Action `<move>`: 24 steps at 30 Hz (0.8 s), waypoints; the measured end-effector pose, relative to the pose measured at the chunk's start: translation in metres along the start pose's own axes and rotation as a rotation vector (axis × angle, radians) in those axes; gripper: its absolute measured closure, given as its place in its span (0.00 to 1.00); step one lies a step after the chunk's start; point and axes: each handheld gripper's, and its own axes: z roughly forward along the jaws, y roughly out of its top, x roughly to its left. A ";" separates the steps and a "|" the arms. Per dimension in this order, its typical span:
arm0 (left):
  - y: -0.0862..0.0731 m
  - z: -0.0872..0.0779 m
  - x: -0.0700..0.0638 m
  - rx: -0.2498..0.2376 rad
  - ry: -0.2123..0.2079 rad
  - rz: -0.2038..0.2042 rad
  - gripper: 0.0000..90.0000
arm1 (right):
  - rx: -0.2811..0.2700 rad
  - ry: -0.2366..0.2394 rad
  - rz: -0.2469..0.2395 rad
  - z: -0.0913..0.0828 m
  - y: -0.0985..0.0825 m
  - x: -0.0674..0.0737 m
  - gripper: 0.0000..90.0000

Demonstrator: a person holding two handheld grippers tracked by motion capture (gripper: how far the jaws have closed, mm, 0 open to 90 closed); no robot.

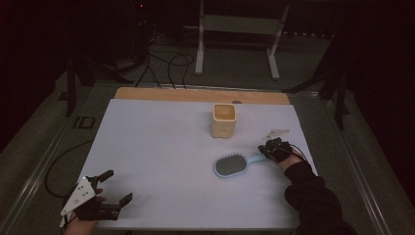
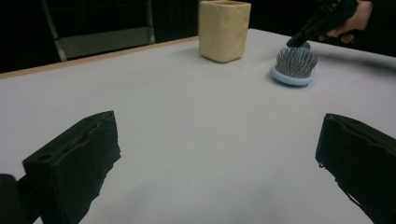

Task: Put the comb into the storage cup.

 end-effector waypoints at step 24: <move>0.000 -0.003 0.000 -0.002 0.007 -0.006 0.00 | 0.038 0.021 -0.047 -0.028 -0.031 0.021 1.00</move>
